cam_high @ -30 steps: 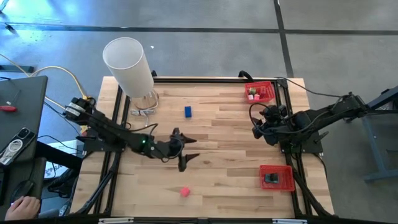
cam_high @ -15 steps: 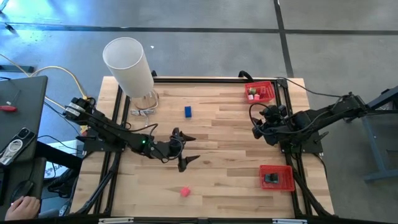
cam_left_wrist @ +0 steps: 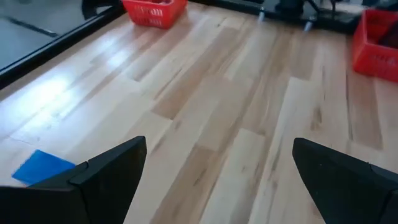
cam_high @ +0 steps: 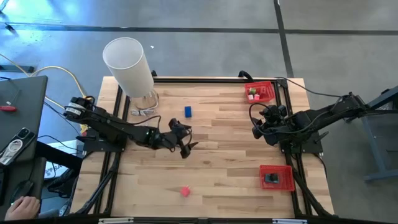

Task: Pick & Place Office items
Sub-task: Put the blue digital clock into the bottom red basket

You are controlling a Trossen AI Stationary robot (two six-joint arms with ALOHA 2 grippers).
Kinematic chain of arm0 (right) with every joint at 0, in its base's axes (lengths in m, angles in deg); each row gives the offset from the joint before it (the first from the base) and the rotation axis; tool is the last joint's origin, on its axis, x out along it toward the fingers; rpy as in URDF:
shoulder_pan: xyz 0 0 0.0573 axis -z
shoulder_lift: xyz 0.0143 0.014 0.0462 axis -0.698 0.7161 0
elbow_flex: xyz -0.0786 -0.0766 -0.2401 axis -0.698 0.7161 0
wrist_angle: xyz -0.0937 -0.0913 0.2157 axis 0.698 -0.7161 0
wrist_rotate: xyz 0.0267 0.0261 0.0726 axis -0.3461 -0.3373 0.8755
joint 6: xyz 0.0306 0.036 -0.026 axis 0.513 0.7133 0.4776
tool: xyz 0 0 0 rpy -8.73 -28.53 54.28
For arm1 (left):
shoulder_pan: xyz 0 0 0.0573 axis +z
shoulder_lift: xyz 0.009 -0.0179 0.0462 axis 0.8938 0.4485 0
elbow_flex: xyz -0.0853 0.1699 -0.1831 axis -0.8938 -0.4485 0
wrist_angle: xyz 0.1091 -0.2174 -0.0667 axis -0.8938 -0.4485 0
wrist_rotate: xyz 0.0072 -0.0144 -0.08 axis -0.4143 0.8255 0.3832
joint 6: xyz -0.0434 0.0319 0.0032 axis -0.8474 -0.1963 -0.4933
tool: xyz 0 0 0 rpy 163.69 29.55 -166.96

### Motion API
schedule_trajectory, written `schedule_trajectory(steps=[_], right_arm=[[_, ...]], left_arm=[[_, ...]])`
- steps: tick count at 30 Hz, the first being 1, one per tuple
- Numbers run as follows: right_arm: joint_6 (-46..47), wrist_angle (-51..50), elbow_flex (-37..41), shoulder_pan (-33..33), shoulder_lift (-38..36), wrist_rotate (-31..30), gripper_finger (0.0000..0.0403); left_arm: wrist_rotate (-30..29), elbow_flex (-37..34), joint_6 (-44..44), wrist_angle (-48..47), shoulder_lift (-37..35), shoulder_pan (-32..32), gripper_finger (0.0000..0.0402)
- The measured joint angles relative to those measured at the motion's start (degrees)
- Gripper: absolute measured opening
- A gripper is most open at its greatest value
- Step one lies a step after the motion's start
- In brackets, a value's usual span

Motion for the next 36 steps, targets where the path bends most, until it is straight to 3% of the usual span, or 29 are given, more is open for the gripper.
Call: schedule_trajectory(steps=[4,8,11,14,19,26,36], right_arm=[[0.0,0.01,0.0,0.0,0.56,-0.02,0.0201],[0.02,0.66,0.0,0.0,1.45,-0.04,0.0201],[0.0,0.96,0.0,0.0,2.39,0.07,0.0201],[0.0,0.84,0.0,0.0,3.44,0.03,0.0201],[-0.32,1.38,0.0,0.0,4.61,0.03,0.0201],[-0.39,1.72,0.0,0.0,5.09,0.01,0.0201],[-0.43,2.19,0.0,0.0,5.09,0.0,0.0201]], left_arm=[[5.25,0.0,-4.0,0.36,0.0,1.33,0.0396],[11.22,0.0,-1.78,0.77,0.0,2.21,0.0396],[11.68,0.0,-4.77,-0.7,0.0,3.36,0.0396],[6.82,0.02,-13.59,-5.76,0.0,4.77,0.0395],[-9.04,-0.1,-23.16,-14.01,0.0,3.58,0.0395],[-30.67,-0.33,-29.84,-12.89,3.56,-1.85,0.0395],[-31.64,-0.28,-33.14,-4.27,15.53,-1.42,0.0395]])
